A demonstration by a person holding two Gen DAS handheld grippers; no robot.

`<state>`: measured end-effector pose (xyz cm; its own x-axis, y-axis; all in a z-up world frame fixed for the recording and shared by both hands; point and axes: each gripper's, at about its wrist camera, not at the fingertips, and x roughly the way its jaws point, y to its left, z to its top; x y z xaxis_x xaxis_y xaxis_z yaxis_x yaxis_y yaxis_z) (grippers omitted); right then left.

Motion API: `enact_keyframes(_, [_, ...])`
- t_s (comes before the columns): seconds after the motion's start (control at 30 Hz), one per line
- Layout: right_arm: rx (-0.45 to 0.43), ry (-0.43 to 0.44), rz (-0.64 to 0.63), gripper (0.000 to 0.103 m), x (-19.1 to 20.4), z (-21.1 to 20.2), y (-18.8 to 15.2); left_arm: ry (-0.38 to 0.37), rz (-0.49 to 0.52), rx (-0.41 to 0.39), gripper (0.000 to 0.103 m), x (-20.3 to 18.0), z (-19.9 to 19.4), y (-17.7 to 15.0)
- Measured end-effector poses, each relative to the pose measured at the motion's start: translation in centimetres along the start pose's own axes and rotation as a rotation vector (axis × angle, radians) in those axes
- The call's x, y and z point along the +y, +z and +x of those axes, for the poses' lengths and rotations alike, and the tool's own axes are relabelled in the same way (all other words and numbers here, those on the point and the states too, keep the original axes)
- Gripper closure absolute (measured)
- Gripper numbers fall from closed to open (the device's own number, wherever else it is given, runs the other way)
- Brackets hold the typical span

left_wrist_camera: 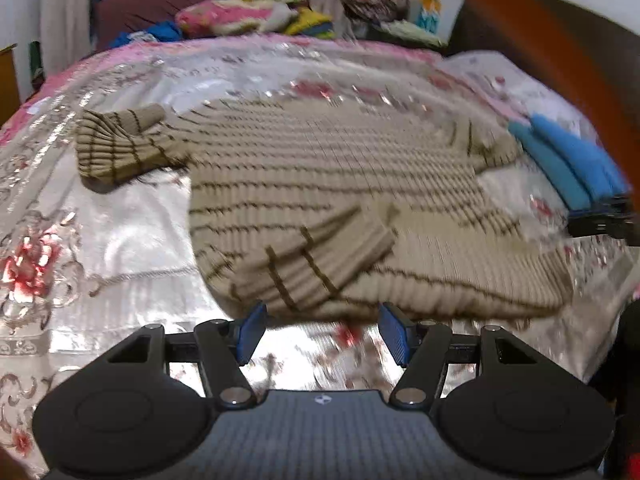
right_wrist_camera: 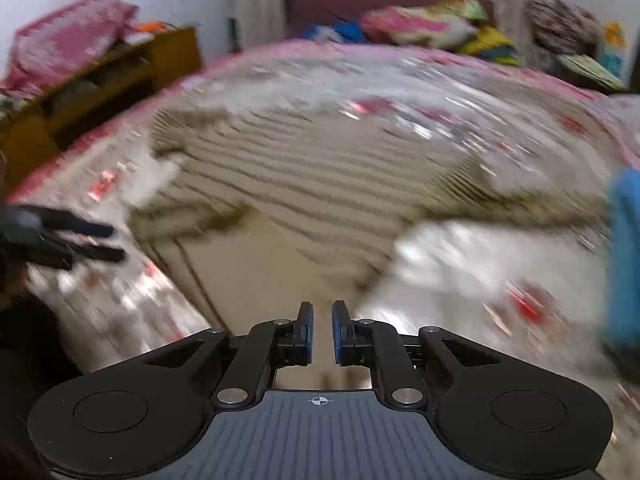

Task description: Fold small clothes

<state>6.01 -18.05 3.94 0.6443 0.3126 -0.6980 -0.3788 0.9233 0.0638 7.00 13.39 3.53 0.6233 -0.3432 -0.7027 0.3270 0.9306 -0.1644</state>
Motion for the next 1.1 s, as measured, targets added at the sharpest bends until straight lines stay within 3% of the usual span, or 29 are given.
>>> enact_keyframes(0.13, [-0.04,0.12,-0.116,0.07,4.5,4.9,4.2,0.005,-0.033,-0.028,0.037,0.8,-0.7,-0.1])
enact_keyframes(0.2, [-0.054,0.15,-0.194,0.07,6.5,7.7,6.1,0.009,-0.043,-0.041,0.037,1.3,-1.3,-0.3])
enact_keyframes(0.3, [0.005,0.184,-0.335,0.066,9.1,11.5,7.7,0.01,-0.069,-0.058,0.036,2.5,-2.3,-0.6])
enact_keyframes(0.47, [0.044,0.199,-0.602,0.055,12.4,14.5,8.6,-0.002,-0.118,-0.07,0.036,4.4,-2.8,-1.0])
enact_keyframes(0.6, [0.146,0.242,-0.723,0.058,14.1,16.4,9.2,-0.006,-0.143,-0.087,0.036,5.6,-3.0,-1.0])
enact_keyframes(0.63, [0.176,0.249,-0.749,0.062,14.6,16.8,9.2,-0.006,-0.146,-0.092,0.036,5.7,-3.1,-1.0])
enact_keyframes(0.67, [0.212,0.256,-0.761,0.074,14.8,17.0,9.0,-0.004,-0.148,-0.096,0.036,5.9,-3.2,-1.1])
enact_keyframes(0.73, [0.264,0.262,-0.764,0.091,15.3,17.0,8.9,0.004,-0.149,-0.104,0.036,6.2,-3.5,-1.2])
enact_keyframes(0.8, [0.291,0.261,-0.744,0.094,15.5,16.4,8.8,0.013,-0.152,-0.112,0.036,6.5,-3.8,-1.5])
enact_keyframes(0.83, [0.3,0.269,-0.718,0.1,15.6,15.7,8.7,0.018,-0.156,-0.117,0.036,6.7,-4.0,-1.5])
enact_keyframes(0.93, [0.339,0.355,-0.573,0.101,16.2,13.9,8.6,0.035,-0.164,-0.136,0.036,7.3,-4.7,-1.5])
enact_keyframes(1.1, [0.365,0.588,-0.34,0.103,19.6,12.4,6.9,0.042,-0.175,-0.169,0.035,7.6,-5.7,-0.9])
